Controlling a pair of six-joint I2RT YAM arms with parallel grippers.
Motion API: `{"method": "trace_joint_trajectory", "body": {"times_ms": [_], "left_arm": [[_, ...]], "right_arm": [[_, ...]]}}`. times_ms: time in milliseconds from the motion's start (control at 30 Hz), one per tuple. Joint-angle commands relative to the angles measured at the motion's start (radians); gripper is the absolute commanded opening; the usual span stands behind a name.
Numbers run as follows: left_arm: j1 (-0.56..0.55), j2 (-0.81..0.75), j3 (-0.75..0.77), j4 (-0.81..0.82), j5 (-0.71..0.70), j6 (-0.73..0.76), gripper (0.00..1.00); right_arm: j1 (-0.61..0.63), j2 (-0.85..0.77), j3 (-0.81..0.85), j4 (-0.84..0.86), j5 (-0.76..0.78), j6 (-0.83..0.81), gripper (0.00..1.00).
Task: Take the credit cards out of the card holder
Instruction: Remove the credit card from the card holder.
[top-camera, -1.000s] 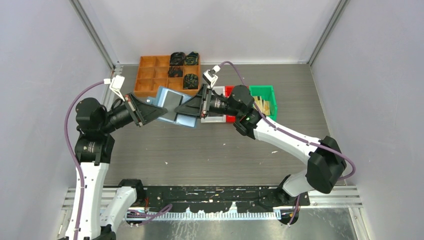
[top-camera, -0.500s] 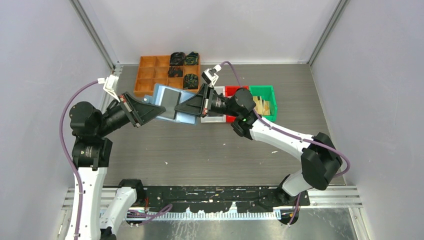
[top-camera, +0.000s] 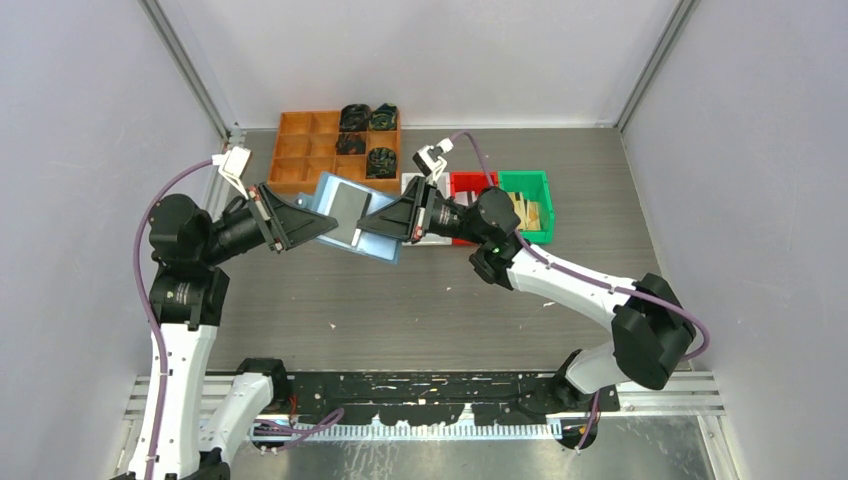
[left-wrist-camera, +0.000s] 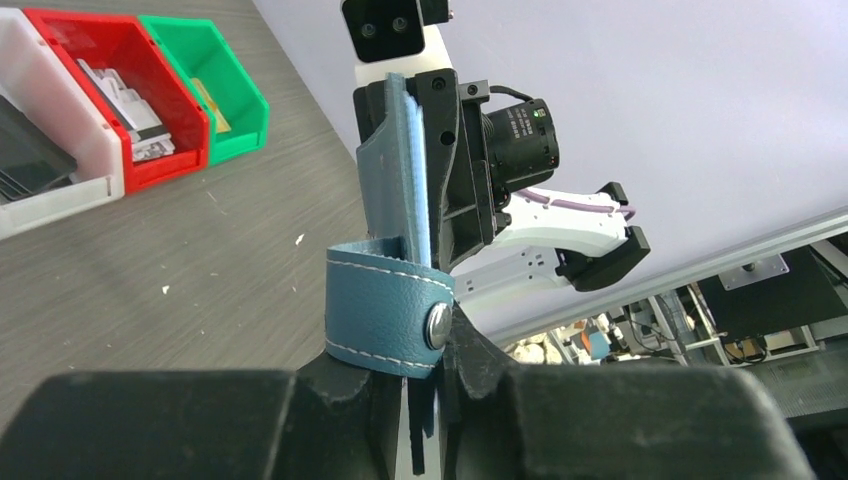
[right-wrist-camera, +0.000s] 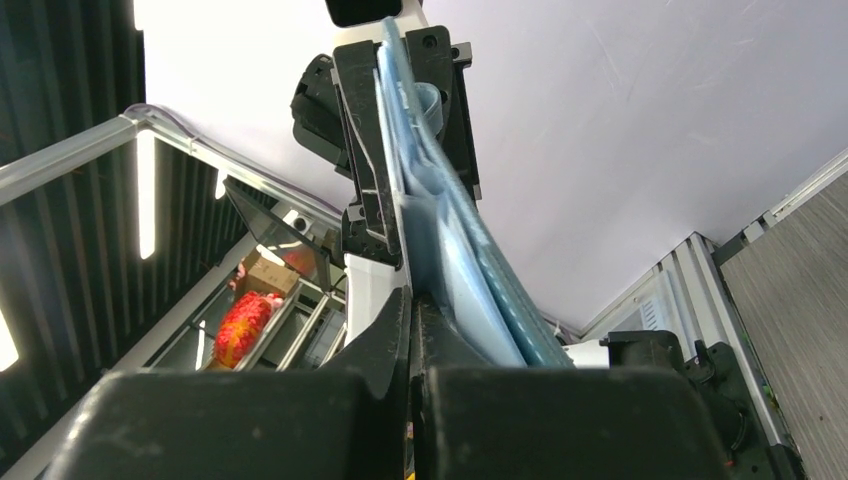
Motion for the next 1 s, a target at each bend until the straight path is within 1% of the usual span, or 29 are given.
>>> {"method": "trace_joint_trajectory", "body": {"times_ms": [0, 67, 233, 400, 467, 533, 767, 833, 867, 967], "left_arm": [[-0.006, -0.005, 0.025, 0.043, 0.049, -0.025, 0.19], [-0.006, -0.004, 0.022, 0.043, 0.049, -0.027, 0.22], [-0.006, 0.000, 0.023, 0.042, 0.049, -0.029, 0.23], [-0.006, 0.001, 0.027, 0.043, 0.050, -0.028, 0.07], [-0.007, 0.003, 0.032, 0.042, 0.051, -0.029, 0.03], [-0.006, 0.003, 0.036, 0.040, 0.052, -0.029, 0.03], [-0.006, 0.007, 0.051, 0.039, 0.048, -0.027, 0.06], [-0.005, 0.008, 0.056, 0.036, 0.047, -0.026, 0.11], [-0.006, 0.008, 0.056, 0.035, 0.047, -0.026, 0.15], [-0.005, 0.010, 0.058, 0.038, 0.039, -0.026, 0.18]], "right_arm": [[0.006, -0.067, 0.002, 0.056, 0.022, -0.029, 0.01], [0.006, -0.069, 0.007, 0.055, 0.020, -0.033, 0.01], [0.007, -0.058, 0.025, 0.057, 0.007, -0.025, 0.01], [0.007, -0.062, 0.013, 0.062, -0.001, -0.020, 0.01], [0.007, -0.068, -0.002, 0.072, 0.001, -0.017, 0.01], [0.006, -0.074, -0.012, 0.073, 0.010, -0.017, 0.01], [0.006, -0.089, -0.024, 0.040, -0.003, -0.030, 0.01], [0.006, -0.104, -0.044, 0.023, 0.005, -0.045, 0.01], [0.007, -0.107, -0.052, 0.020, 0.010, -0.050, 0.01], [0.006, -0.096, -0.046, 0.030, 0.008, -0.035, 0.01]]}}
